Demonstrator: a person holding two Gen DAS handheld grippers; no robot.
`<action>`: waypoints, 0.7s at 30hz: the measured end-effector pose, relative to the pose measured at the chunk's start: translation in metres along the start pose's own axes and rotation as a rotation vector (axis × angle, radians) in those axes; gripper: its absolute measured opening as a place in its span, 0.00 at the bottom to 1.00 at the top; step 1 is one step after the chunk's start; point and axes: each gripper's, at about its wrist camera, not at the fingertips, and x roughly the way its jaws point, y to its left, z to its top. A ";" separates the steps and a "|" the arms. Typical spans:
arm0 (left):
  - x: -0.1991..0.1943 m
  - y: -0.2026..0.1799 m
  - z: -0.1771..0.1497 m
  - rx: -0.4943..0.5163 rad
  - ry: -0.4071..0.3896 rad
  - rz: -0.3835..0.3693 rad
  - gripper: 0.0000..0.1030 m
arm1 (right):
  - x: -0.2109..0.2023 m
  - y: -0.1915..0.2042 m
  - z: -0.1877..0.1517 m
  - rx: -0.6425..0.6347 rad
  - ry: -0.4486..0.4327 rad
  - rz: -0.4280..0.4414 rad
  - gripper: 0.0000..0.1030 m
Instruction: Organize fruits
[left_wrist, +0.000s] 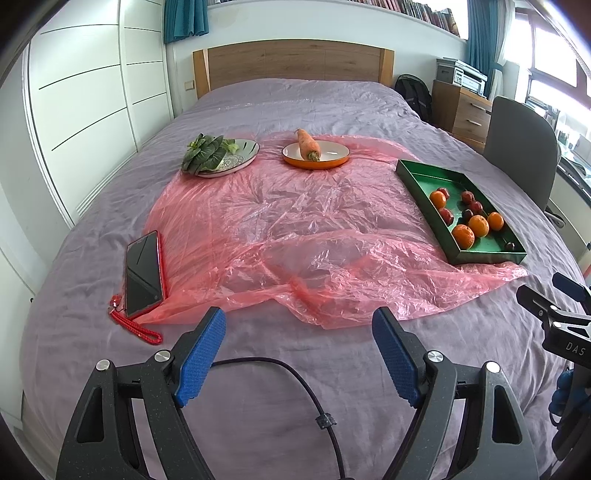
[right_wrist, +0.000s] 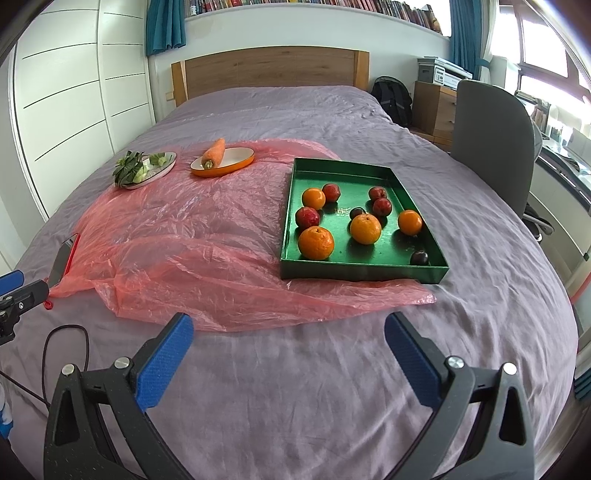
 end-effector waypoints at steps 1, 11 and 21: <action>0.000 0.000 0.000 -0.001 -0.001 0.002 0.75 | 0.000 0.000 0.000 0.000 0.000 0.000 1.00; 0.000 0.000 0.000 0.001 0.000 0.001 0.75 | 0.001 0.000 0.000 -0.001 0.002 0.000 1.00; 0.002 0.002 -0.001 0.003 -0.001 0.005 0.75 | 0.002 0.000 -0.001 -0.001 0.006 0.001 1.00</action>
